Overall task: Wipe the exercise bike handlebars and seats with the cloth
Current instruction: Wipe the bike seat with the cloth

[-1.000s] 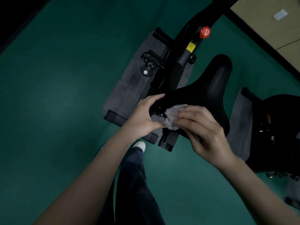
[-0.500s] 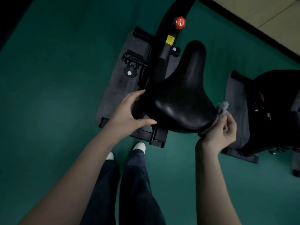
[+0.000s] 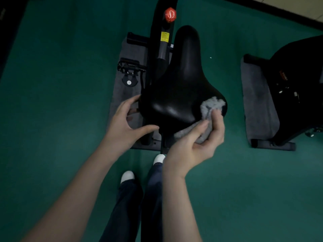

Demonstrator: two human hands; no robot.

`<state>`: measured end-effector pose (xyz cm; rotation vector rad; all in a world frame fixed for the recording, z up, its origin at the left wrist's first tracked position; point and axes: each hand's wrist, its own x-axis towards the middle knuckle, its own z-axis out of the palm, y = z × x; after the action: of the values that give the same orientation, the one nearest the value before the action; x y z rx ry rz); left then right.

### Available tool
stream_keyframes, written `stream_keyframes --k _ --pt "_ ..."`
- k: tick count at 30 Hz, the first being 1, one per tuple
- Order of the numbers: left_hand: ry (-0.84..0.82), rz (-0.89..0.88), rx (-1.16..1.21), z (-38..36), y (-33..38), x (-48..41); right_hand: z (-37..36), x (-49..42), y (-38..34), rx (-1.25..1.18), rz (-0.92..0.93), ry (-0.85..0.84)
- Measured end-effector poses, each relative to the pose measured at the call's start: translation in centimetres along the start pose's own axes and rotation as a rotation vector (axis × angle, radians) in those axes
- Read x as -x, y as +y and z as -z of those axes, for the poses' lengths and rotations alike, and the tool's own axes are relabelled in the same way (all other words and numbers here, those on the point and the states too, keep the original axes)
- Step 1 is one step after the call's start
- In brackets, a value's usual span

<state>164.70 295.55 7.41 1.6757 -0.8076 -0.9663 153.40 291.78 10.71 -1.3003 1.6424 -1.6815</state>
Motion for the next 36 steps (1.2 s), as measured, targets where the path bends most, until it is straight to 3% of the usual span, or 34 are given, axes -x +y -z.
stream_keyframes --k 6,12,17,20,26,32,36 --pt "0.006 -0.003 -0.029 -0.1 0.0 0.2 0.9 -0.5 1.6 0.147 0.36 -0.178" --pt "0.008 0.008 -0.023 -0.1 0.9 0.5 0.7 -2.9 1.1 0.142 0.461 -0.253" --pt "0.007 0.014 -0.089 0.1 1.1 0.6 -0.2 -1.0 0.5 0.168 0.636 -0.458" --pt "0.023 -0.013 -0.14 0.3 1.5 0.7 0.7 -2.3 0.9 0.186 0.643 -0.465" --pt "0.018 -0.024 -0.24 0.9 3.1 1.6 3.3 -6.4 1.8 0.269 0.377 -0.33" --pt "-0.002 -0.06 -0.331 1.3 5.1 2.8 6.2 -10.7 0.7 0.015 -0.367 -0.27" --pt "-0.019 -0.101 -0.403 1.4 7.0 3.7 9.6 -11.9 -1.2 -0.022 -0.463 -0.3"
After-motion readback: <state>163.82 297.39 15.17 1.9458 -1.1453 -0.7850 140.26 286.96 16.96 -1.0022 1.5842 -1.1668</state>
